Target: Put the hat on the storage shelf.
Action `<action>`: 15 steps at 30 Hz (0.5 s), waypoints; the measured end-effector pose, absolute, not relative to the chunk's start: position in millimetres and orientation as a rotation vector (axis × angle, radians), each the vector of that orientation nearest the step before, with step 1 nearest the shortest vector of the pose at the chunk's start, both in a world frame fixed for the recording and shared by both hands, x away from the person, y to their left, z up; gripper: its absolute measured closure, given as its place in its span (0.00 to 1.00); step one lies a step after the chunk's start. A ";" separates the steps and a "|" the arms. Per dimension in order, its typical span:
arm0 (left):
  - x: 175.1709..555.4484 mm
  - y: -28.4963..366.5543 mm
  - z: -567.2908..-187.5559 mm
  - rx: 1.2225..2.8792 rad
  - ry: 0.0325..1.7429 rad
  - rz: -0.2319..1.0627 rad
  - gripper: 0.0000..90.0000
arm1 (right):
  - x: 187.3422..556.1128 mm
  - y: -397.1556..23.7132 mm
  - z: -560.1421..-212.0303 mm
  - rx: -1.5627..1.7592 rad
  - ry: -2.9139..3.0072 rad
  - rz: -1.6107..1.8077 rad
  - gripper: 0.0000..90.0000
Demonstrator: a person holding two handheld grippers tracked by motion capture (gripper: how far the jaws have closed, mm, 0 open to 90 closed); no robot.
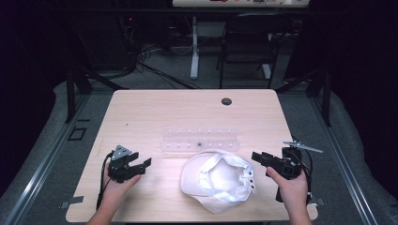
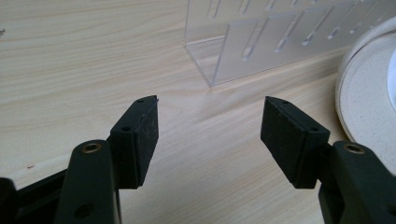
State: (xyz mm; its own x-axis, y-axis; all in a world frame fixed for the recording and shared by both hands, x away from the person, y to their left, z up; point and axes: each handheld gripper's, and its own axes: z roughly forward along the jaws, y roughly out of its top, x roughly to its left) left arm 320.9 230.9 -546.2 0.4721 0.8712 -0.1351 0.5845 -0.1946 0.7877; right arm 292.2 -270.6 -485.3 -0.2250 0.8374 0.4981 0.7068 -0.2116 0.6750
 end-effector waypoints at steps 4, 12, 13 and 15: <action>320.1 231.3 -545.5 1.894 1.213 0.433 0.46 | 292.4 -270.1 -485.7 1.870 1.879 1.411 0.54; 319.4 228.4 -544.8 1.906 1.216 0.427 0.48 | 290.9 -269.6 -484.4 1.889 1.906 1.402 0.56; 319.4 227.5 -544.1 1.903 1.213 0.430 0.48 | 289.8 -268.5 -483.5 1.899 1.918 1.401 0.56; 319.2 227.0 -543.5 1.904 1.206 0.437 0.48 | 288.8 -267.9 -482.0 1.910 1.921 1.395 0.56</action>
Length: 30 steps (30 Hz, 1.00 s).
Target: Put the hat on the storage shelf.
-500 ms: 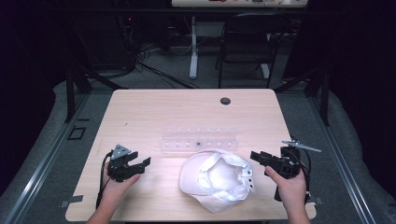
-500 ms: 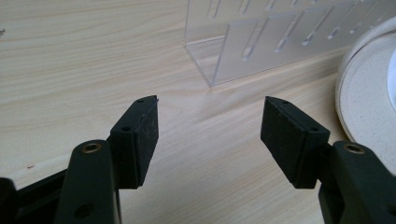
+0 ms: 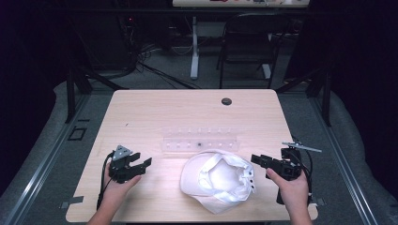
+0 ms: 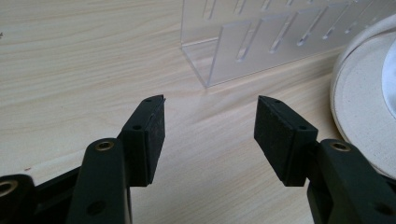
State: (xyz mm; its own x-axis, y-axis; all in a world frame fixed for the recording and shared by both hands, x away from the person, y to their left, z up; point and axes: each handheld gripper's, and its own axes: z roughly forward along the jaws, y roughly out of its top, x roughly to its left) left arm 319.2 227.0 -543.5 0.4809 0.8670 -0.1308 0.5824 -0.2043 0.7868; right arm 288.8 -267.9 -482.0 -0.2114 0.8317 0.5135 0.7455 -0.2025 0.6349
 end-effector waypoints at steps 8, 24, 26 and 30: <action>318.6 226.6 -544.8 1.926 1.195 0.409 0.48 | 286.6 -272.3 -477.0 1.990 1.971 1.395 0.55; 316.8 224.7 -543.4 1.945 1.192 0.434 0.48 | 285.4 -259.6 -497.8 2.126 2.180 1.263 0.52; 317.1 224.4 -543.6 1.943 1.192 0.434 0.48 | 286.1 -257.6 -500.5 2.133 2.201 1.249 0.51; 318.0 224.0 -544.3 1.950 1.187 0.439 0.48 | 287.7 -254.6 -508.5 2.152 2.249 1.213 0.51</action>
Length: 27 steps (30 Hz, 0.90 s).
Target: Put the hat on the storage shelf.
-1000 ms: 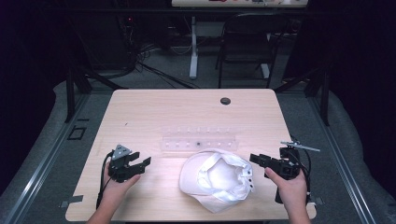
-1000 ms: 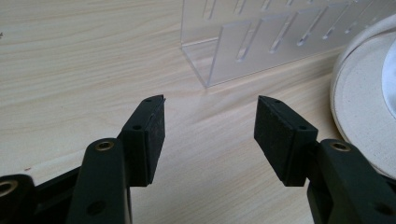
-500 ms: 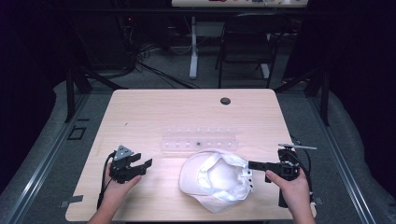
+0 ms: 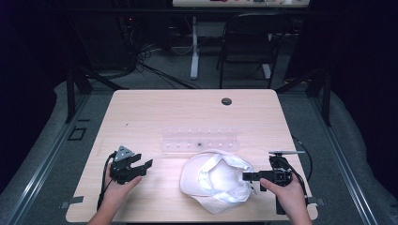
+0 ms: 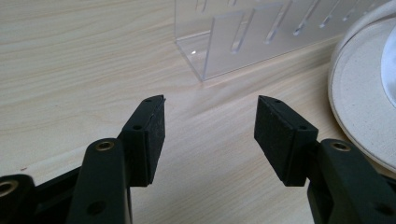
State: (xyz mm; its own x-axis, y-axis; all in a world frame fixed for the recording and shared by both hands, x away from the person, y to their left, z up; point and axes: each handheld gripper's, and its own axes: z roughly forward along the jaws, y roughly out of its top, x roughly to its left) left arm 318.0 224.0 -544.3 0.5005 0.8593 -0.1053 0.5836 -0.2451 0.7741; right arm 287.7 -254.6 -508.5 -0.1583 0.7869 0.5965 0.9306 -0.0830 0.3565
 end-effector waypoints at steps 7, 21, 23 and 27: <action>318.1 223.7 -544.5 1.952 1.186 0.449 0.48 | 290.9 -250.2 -522.2 -1.857 -1.935 -1.017 0.52; 318.5 223.0 -545.2 1.961 1.184 0.457 0.48 | 288.7 -251.2 -511.8 -1.775 -1.809 -1.140 0.56; 318.4 222.3 -545.6 1.960 1.187 0.458 0.48 | 288.8 -251.8 -509.7 -1.765 -1.802 -1.143 0.58; 318.6 221.9 -545.9 1.963 1.186 0.457 0.48 | 289.2 -251.3 -509.4 -1.770 -1.786 -1.159 0.64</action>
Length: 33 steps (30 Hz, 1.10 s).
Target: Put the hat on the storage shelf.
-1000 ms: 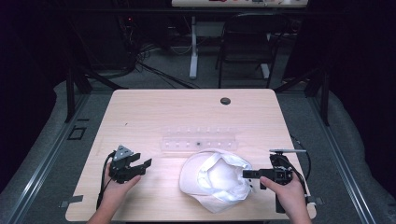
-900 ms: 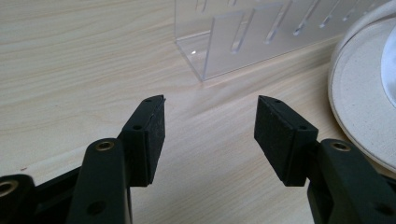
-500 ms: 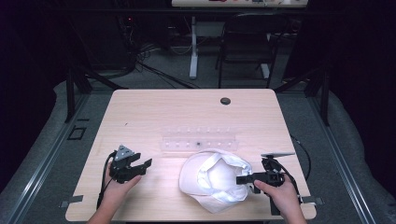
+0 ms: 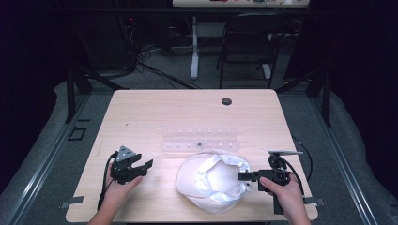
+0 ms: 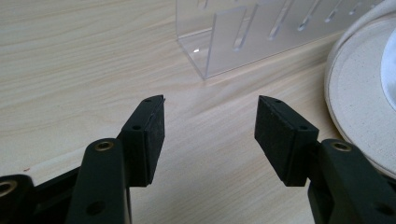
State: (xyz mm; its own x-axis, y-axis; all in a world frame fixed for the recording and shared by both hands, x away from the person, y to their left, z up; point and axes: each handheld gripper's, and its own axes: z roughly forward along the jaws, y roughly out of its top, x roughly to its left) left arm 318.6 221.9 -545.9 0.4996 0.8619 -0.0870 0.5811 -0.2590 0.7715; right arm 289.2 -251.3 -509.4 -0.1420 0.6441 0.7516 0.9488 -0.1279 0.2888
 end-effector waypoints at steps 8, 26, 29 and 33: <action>318.7 222.3 -546.2 1.973 1.185 0.458 0.48 | 289.7 -259.2 -506.5 -1.757 -1.776 -1.179 0.85; 317.5 222.6 -545.6 1.963 1.187 0.484 0.48 | 304.2 -236.3 -477.0 -1.854 -2.145 -0.955 0.90; 317.8 222.4 -545.8 1.965 1.186 0.481 0.48 | 312.4 -230.1 -466.6 -1.869 -2.201 -0.887 0.90; 317.7 221.8 -546.2 1.968 1.179 0.482 0.48 | 324.9 -224.6 -454.6 -1.841 -2.227 -0.814 0.90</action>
State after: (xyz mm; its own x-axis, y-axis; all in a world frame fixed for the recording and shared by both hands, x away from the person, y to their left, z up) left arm 317.7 221.8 -546.2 0.4988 0.8642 -0.0663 0.5697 -0.2692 0.7765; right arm 324.9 -224.6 -454.6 -0.2418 0.8676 0.4345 0.9433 0.1051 0.3150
